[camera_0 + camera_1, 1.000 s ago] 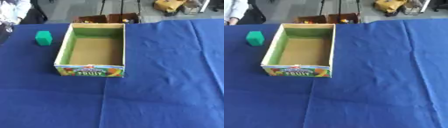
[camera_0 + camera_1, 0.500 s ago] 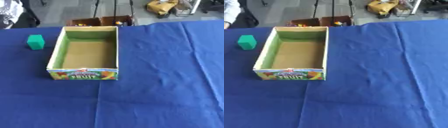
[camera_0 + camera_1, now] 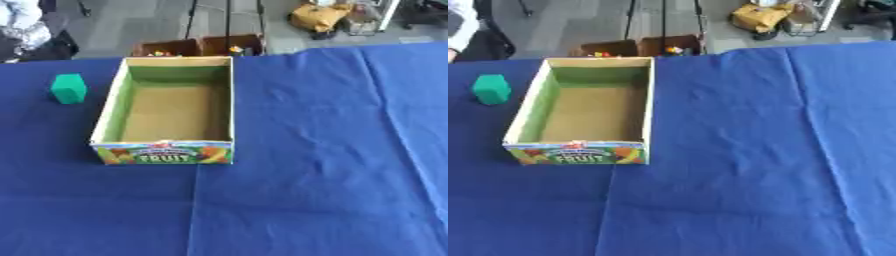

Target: Pick up objects on the table and place them in the box.

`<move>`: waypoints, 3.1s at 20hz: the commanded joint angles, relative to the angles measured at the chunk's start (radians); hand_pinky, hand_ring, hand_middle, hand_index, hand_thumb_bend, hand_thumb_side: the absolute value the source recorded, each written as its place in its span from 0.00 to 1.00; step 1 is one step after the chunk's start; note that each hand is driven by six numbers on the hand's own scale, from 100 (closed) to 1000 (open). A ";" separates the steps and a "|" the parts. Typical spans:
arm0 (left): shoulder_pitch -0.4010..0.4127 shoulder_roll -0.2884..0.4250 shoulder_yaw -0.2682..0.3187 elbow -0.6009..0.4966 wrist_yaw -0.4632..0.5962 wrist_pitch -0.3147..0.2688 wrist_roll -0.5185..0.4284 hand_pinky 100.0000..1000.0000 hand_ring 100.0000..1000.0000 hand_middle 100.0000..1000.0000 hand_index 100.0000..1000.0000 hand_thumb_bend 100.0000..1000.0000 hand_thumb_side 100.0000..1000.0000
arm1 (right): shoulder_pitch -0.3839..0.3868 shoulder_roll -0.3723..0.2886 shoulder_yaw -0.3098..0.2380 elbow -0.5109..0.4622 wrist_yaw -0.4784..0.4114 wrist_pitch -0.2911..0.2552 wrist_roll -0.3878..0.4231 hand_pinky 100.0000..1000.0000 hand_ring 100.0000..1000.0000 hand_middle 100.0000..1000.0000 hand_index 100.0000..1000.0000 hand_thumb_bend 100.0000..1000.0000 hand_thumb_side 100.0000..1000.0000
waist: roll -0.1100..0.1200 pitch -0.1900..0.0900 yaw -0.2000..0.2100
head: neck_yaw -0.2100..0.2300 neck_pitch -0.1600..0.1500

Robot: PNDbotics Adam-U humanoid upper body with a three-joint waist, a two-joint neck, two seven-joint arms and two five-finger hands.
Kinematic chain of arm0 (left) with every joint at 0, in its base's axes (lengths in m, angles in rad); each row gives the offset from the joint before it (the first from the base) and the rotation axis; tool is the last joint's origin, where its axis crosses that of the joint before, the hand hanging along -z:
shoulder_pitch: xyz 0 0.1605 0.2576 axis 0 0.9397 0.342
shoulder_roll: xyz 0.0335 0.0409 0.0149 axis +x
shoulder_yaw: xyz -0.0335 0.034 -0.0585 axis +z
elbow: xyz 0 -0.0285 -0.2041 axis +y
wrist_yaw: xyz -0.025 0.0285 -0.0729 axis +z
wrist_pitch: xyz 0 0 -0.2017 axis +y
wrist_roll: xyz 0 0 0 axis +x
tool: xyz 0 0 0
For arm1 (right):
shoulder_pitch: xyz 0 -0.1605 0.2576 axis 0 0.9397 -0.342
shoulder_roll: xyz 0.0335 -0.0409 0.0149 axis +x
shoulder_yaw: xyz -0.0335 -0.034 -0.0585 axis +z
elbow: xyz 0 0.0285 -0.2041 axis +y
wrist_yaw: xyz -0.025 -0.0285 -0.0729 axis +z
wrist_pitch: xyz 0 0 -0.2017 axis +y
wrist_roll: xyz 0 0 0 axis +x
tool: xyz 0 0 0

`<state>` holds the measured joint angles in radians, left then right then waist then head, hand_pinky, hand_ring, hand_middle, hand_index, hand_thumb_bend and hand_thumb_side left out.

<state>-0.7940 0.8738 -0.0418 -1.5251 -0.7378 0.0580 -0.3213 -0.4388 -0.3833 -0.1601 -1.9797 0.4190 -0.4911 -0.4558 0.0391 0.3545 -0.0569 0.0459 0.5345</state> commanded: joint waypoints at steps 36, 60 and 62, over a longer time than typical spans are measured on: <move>-0.283 -0.014 0.045 0.539 -0.277 -0.114 -0.385 0.98 1.00 1.00 1.00 0.10 0.44 | 0.004 -0.083 -0.018 -0.020 -0.010 0.019 -0.016 0.70 0.67 0.51 0.74 0.00 0.72 | 0.050 0.087 -0.095 | 0.086 -0.101; -0.288 0.026 0.054 0.498 -0.462 -0.144 -0.502 0.98 0.96 1.00 1.00 0.34 0.46 | 0.011 -0.099 -0.017 -0.020 -0.013 0.029 -0.023 0.70 0.65 0.49 0.73 0.00 0.71 | 0.074 0.099 -0.096 | 0.095 -0.121; -0.293 0.023 0.056 0.498 -0.455 -0.149 -0.492 0.98 0.96 1.00 1.00 0.33 0.46 | 0.012 -0.100 -0.017 -0.020 -0.013 0.031 -0.024 0.70 0.65 0.48 0.73 0.00 0.71 | 0.074 0.105 -0.099 | 0.096 -0.122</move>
<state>-1.0661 0.8489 -0.0011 -1.0108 -1.1896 -0.0861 -0.8192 -0.4221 -0.4539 -0.1686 -1.9797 0.4076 -0.4626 -0.4766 0.1164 0.4819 -0.1562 0.1379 0.4258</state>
